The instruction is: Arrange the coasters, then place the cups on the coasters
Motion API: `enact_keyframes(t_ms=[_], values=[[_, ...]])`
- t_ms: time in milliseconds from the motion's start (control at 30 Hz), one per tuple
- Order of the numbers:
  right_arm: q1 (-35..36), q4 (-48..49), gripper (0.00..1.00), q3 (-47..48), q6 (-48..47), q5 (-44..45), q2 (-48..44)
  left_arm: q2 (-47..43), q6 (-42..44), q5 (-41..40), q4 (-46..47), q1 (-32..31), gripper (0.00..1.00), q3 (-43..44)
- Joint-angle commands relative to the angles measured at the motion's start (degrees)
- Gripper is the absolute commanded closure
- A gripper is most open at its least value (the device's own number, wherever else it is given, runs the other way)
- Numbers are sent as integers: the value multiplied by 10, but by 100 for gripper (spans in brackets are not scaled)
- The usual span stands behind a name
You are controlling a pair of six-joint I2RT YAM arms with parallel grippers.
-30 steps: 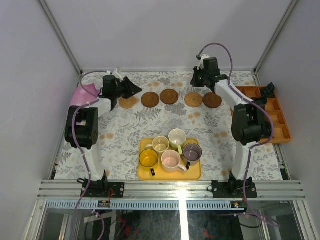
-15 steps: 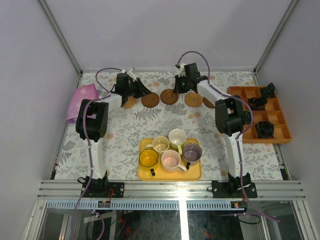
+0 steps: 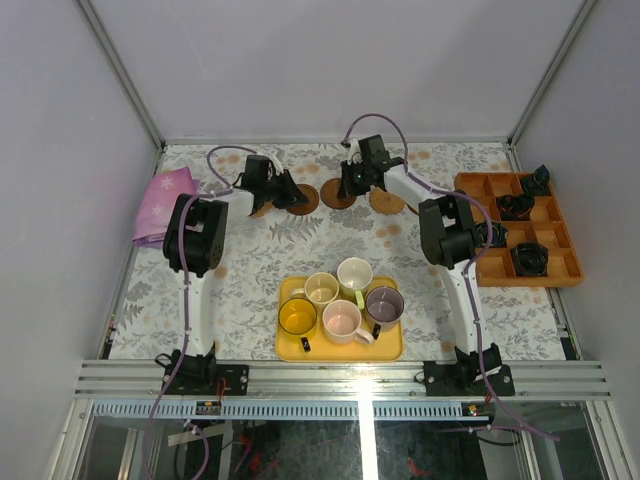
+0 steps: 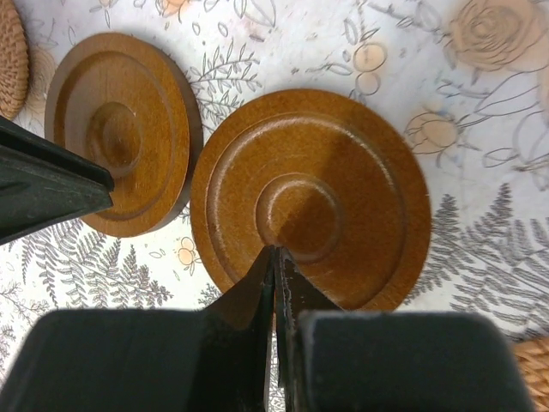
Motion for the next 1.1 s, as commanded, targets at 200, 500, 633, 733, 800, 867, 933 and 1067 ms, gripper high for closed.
enact_keyframes(t_ms=[200, 500, 633, 733, 800, 867, 933, 1067], values=[[20, 13, 100, -51, 14, -6, -22, 4, 18, -23, -22, -5, 84, 8], [20, 30, 100, -111, 18, 15, -54, -23, 23, -63, -29, -5, 83, -12], [20, 29, 100, -105, 20, 19, -50, -36, 32, -84, -37, -5, 83, -22], [20, 30, 100, -102, 20, 22, -49, -40, 33, -88, -39, -4, 83, -26], [20, 29, 100, -100, 20, 26, -49, -40, 34, -90, -42, -4, 83, -26], [20, 28, 100, -97, 19, 32, -48, -40, 35, -92, -43, -3, 83, -27], [20, 25, 100, -92, 16, 38, -48, -41, 35, -95, -44, -3, 84, -30], [20, 16, 100, -78, 10, 47, -46, -45, 35, -98, -44, -1, 84, -34]])
